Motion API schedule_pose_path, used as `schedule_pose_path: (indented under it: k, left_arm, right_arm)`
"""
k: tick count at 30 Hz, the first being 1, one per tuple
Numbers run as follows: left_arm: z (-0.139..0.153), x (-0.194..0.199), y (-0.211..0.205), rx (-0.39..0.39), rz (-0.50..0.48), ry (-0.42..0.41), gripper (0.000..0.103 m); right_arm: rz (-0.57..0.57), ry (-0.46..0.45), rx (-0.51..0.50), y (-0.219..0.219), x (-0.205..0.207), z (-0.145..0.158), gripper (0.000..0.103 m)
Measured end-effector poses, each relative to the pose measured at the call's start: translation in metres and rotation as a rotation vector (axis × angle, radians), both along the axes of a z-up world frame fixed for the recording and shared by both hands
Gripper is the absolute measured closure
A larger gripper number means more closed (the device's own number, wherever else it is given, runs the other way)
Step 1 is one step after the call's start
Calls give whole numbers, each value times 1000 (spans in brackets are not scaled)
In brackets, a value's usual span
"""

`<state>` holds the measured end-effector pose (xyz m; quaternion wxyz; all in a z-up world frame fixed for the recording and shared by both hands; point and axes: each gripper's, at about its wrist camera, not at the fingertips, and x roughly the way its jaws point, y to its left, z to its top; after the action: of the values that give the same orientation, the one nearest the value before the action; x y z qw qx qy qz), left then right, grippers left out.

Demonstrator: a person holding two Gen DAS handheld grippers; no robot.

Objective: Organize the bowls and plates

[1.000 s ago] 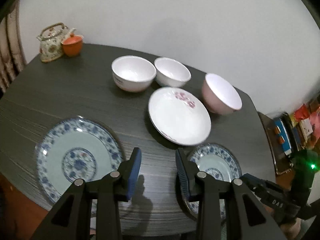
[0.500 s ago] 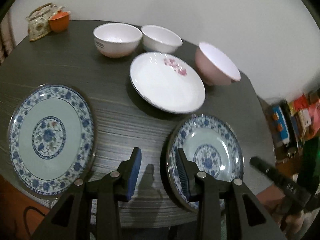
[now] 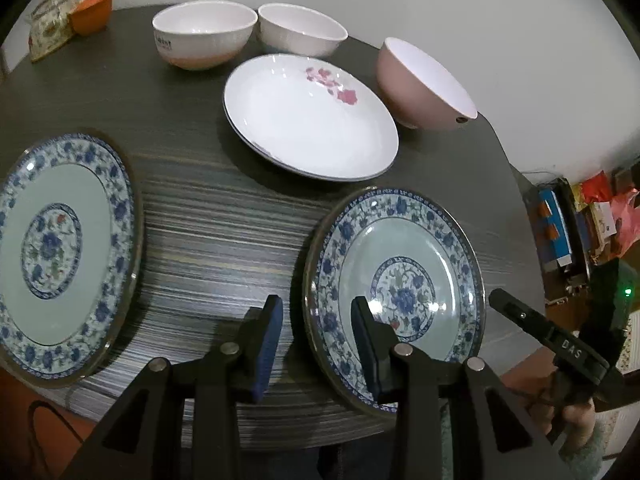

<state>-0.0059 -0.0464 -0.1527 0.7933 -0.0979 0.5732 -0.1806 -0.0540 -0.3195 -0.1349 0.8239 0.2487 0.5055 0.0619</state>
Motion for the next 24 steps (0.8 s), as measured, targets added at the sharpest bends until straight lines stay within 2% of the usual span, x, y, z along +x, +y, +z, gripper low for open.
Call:
schedule_pose_path:
  k: [10,17,24]
  left_arm:
    - [-18,9,0,-55,2,79,67]
    - [-24,13,-1,-57,0,99,67]
    - [-27,15,0,-57,-5,120,67]
  right_arm:
    - [-19,43,52,-11,3,-18,70]
    - [-34,63,110,-19,4,-26,70]
    - [-23,76,132,-17,7,-30,76]
